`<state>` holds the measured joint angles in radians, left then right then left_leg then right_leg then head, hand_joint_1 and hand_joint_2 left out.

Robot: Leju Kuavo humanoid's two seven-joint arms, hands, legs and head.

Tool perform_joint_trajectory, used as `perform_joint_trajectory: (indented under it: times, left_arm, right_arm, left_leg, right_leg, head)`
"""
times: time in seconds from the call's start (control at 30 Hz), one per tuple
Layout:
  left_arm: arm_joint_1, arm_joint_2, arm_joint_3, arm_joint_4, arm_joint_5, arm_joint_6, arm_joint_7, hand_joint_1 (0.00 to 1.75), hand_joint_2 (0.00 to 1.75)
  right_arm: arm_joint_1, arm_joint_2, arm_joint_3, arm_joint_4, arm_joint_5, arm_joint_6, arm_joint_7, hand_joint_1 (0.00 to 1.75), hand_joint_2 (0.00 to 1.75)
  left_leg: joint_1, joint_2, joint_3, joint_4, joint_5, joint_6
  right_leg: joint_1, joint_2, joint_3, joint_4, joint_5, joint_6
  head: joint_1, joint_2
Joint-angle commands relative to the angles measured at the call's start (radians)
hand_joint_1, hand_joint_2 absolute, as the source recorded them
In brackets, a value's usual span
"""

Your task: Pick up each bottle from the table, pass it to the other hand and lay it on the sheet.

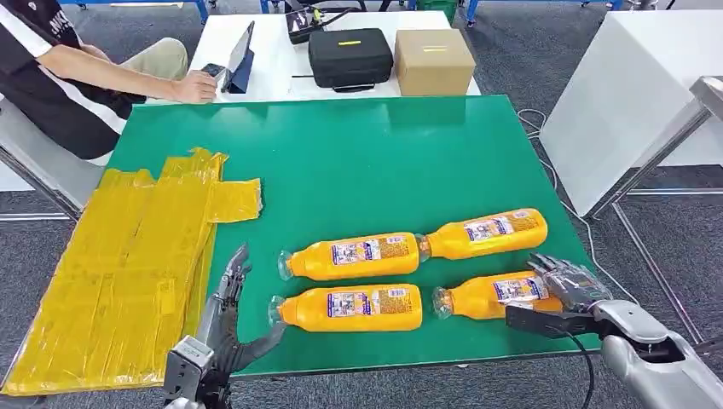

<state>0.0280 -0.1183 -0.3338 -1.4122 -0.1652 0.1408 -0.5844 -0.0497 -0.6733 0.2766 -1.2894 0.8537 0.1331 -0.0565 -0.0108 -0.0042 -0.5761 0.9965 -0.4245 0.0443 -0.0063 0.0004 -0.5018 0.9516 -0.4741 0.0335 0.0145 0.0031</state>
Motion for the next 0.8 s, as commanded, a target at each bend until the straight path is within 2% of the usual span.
perform_joint_trajectory:
  times: [0.03, 0.1, 0.17, 0.2, 0.23, 0.27, 0.3, 0.37, 0.8]
  left_arm:
    - [-0.036, 0.006, -0.002, 0.047, 0.014, 0.000, 0.000, 0.00, 1.75]
    - [-0.034, 0.006, -0.003, 0.041, 0.015, 0.001, 0.001, 0.00, 1.75]
    - [-0.027, 0.005, -0.002, 0.034, 0.016, 0.003, 0.002, 0.00, 1.75]
    - [-0.024, 0.005, -0.001, 0.031, 0.016, 0.004, 0.003, 0.00, 1.75]
    - [-0.018, 0.003, 0.002, 0.022, 0.016, 0.006, 0.005, 0.00, 1.75]
    - [-0.014, 0.005, 0.003, 0.017, 0.016, 0.006, 0.007, 0.00, 1.75]
    - [-0.013, 0.006, 0.003, 0.015, 0.016, 0.006, 0.007, 0.00, 1.75]
    - [-0.013, 0.008, 0.004, 0.015, 0.016, 0.007, 0.007, 0.00, 1.75]
    - [-0.008, 0.004, 0.016, 0.009, 0.013, 0.007, 0.017, 0.00, 1.75]
  right_arm:
    - [0.026, 0.030, 0.082, 0.071, -0.019, 0.019, 0.031, 0.07, 1.75]
    - [0.025, 0.042, 0.089, 0.078, -0.020, 0.020, 0.035, 0.26, 1.75]
    - [0.013, 0.056, 0.096, 0.093, -0.019, 0.022, 0.038, 0.59, 1.75]
    - [0.009, 0.061, 0.099, 0.098, -0.017, 0.022, 0.039, 0.94, 1.75]
    - [-0.005, 0.074, 0.104, 0.119, -0.013, 0.017, 0.040, 1.40, 1.75]
    - [-0.011, 0.084, 0.107, 0.129, -0.009, 0.010, 0.039, 1.61, 1.75]
    - [-0.012, 0.090, 0.107, 0.130, -0.008, 0.004, 0.039, 1.73, 1.75]
    - [-0.011, 0.101, 0.104, 0.131, -0.009, -0.014, 0.038, 1.75, 1.75]
    - [-0.035, 0.163, 0.075, 0.180, 0.013, -0.079, 0.002, 1.75, 1.75]
  left_leg:
    - [0.002, -0.002, 0.003, -0.002, 0.000, -0.003]
    - [0.002, -0.002, 0.003, -0.002, 0.000, -0.002]
    - [0.002, -0.001, 0.004, -0.002, 0.000, -0.003]
    - [0.002, -0.001, 0.004, -0.003, 0.000, -0.003]
    - [0.003, 0.000, 0.005, -0.002, -0.001, -0.002]
    - [0.003, 0.000, 0.006, -0.002, -0.002, -0.002]
    - [0.003, 0.001, 0.006, -0.002, -0.002, -0.002]
    - [0.003, -0.001, 0.007, -0.003, -0.002, -0.002]
    - [0.003, 0.007, 0.011, -0.003, -0.003, -0.002]
  right_leg:
    - [0.001, -0.002, 0.003, -0.003, 0.000, -0.001]
    - [0.001, -0.002, 0.002, -0.003, 0.000, -0.001]
    - [0.002, -0.001, 0.001, -0.004, 0.001, -0.001]
    - [0.002, -0.001, 0.000, -0.004, 0.001, -0.001]
    - [0.002, 0.000, 0.000, -0.004, 0.001, -0.001]
    - [0.002, 0.001, 0.000, -0.004, 0.001, -0.001]
    - [0.003, 0.002, 0.000, -0.004, 0.001, -0.001]
    - [0.002, -0.001, 0.001, -0.005, 0.001, -0.002]
    - [0.003, 0.009, 0.002, -0.004, 0.003, -0.004]
  head:
    - [0.000, 0.000]
    - [0.000, 0.000]
    - [0.000, 0.000]
    - [0.000, 0.000]
    - [0.000, 0.000]
    - [0.000, 0.000]
    - [0.000, 0.000]
    - [0.002, 0.000]
    - [0.000, 0.000]
